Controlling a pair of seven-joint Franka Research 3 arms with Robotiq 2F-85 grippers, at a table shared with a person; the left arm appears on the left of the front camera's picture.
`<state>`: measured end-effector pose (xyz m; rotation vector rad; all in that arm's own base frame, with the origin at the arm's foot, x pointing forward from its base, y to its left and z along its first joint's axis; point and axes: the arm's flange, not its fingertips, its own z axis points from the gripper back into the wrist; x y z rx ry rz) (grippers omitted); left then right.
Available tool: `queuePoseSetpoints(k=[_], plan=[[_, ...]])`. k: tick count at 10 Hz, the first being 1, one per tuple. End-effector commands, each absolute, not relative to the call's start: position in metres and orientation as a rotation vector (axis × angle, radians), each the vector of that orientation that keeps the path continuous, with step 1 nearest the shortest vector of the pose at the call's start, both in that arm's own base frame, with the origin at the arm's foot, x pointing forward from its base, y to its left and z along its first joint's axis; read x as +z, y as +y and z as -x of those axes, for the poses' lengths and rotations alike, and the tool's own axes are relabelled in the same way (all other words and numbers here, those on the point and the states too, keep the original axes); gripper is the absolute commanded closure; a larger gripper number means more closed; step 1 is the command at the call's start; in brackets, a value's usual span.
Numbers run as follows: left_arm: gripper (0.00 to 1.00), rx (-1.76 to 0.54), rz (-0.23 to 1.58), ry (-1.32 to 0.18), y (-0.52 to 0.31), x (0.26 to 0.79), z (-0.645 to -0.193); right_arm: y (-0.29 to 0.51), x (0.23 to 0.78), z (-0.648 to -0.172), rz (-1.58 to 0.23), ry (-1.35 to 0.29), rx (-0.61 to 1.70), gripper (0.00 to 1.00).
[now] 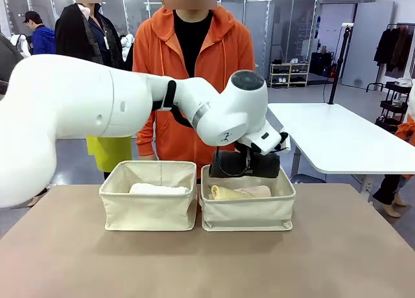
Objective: Divide the towels into two baskets.
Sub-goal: Pick up one hotel-folded towel from the bottom of the table and place it in the Fabric basket indicated by the person.
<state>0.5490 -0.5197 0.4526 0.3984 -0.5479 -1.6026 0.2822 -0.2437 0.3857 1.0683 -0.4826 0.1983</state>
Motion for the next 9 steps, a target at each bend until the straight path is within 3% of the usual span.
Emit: queuePoseSetpoints(k=[1, 3, 4, 5, 6, 7, 9], plan=[[0.65, -1.589, -0.434, -0.561, -0.524, 0.451, -0.555, -0.245, 0.390, -0.281, -1.080, -0.493, 0.191, 0.00], [0.65, -1.584, -0.408, -0.552, -0.525, 0.445, -0.559, -0.245, 0.390, -0.281, -1.080, -0.493, 0.191, 0.00], [0.55, -1.586, -0.416, -0.542, -0.526, 0.442, -0.559, -0.245, 0.390, -0.281, -1.080, -0.493, 0.191, 0.00], [0.29, -1.582, -0.413, -0.539, -0.526, 0.439, -0.560, -0.245, 0.390, -0.281, -1.080, -0.493, 0.191, 0.00], [0.25, -1.579, -0.414, -0.536, -0.525, 0.439, -0.560, -0.245, 0.390, -0.281, -1.080, -0.493, 0.191, 0.00], [0.00, -1.578, -0.418, -0.534, -0.525, 0.438, -0.559, -0.245, 0.390, -0.281, -1.080, -0.493, 0.191, 0.00], [0.00, -1.572, -0.416, -0.522, -0.522, 0.434, -0.557, -0.245, 0.390, -0.281, -1.080, -0.493, 0.191, 0.00]])
